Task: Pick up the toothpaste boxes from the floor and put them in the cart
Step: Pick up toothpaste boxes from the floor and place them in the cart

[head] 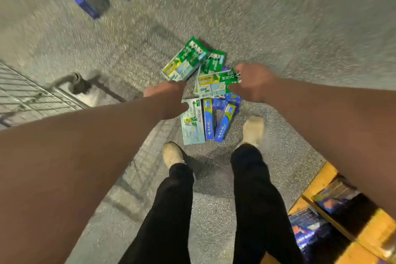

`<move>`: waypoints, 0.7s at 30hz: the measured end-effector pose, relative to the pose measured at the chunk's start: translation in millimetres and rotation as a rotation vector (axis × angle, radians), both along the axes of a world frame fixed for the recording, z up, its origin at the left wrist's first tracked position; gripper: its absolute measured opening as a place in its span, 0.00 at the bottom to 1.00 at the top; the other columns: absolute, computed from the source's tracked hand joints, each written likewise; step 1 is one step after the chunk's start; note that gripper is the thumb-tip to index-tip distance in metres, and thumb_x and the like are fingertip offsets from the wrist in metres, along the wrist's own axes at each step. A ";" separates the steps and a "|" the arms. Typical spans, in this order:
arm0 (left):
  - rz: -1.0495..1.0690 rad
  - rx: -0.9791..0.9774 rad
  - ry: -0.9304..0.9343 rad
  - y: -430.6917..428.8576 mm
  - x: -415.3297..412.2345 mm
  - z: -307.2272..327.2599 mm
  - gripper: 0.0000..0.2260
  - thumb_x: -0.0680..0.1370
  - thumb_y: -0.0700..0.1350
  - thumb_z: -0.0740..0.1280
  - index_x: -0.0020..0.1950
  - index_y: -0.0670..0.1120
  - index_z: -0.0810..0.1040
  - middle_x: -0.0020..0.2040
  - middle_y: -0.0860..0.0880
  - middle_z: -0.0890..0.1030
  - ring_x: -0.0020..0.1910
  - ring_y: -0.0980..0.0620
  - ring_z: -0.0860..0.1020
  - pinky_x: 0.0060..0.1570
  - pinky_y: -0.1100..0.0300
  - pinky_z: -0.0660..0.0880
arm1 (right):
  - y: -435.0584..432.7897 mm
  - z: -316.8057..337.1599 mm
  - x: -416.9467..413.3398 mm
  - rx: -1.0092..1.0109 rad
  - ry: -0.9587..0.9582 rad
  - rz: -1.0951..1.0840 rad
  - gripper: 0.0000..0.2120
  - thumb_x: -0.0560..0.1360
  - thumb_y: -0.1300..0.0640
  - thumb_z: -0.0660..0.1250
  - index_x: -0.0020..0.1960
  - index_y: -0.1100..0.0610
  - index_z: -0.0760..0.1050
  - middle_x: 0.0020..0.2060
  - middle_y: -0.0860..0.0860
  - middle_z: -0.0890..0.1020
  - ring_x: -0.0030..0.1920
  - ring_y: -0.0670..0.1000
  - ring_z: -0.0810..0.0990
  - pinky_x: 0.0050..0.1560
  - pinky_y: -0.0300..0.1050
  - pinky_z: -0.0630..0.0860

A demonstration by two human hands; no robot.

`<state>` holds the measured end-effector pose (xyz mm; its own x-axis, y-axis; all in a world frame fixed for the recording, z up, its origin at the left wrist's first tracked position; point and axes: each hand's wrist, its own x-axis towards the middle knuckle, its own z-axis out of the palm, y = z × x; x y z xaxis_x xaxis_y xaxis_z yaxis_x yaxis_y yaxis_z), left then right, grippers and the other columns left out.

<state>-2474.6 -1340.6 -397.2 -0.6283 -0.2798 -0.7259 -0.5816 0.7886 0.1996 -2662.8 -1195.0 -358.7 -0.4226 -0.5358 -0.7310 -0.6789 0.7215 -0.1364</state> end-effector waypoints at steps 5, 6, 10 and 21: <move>0.138 -0.005 -0.130 -9.2 -7.5 -130.6 0.25 0.82 0.57 0.63 0.74 0.47 0.65 0.58 0.46 0.78 0.46 0.47 0.79 0.37 0.55 0.76 | -37.3 -142.1 -40.1 0.079 -0.033 0.173 0.20 0.76 0.45 0.64 0.60 0.58 0.73 0.53 0.57 0.79 0.53 0.58 0.78 0.48 0.47 0.74; 0.168 -0.010 -0.156 -8.6 -8.3 -157.4 0.24 0.82 0.57 0.63 0.74 0.47 0.65 0.58 0.46 0.78 0.47 0.46 0.79 0.38 0.54 0.76 | -43.4 -169.5 -46.3 0.082 -0.038 0.210 0.20 0.77 0.46 0.65 0.62 0.58 0.72 0.55 0.58 0.79 0.53 0.58 0.77 0.48 0.48 0.74; 0.302 0.005 -0.224 5.9 -12.2 -252.3 0.23 0.82 0.55 0.64 0.73 0.46 0.66 0.63 0.45 0.76 0.54 0.42 0.80 0.50 0.44 0.81 | -55.4 -263.5 -60.5 0.070 -0.038 0.310 0.23 0.76 0.47 0.68 0.65 0.57 0.70 0.56 0.58 0.77 0.51 0.58 0.75 0.44 0.46 0.71; 0.714 0.080 -0.369 57.0 -6.4 -406.9 0.44 0.74 0.65 0.72 0.77 0.41 0.58 0.67 0.41 0.72 0.60 0.41 0.77 0.56 0.43 0.79 | -72.2 -419.5 -72.6 0.174 -0.048 0.522 0.38 0.69 0.49 0.76 0.71 0.57 0.62 0.64 0.56 0.71 0.68 0.61 0.67 0.64 0.57 0.70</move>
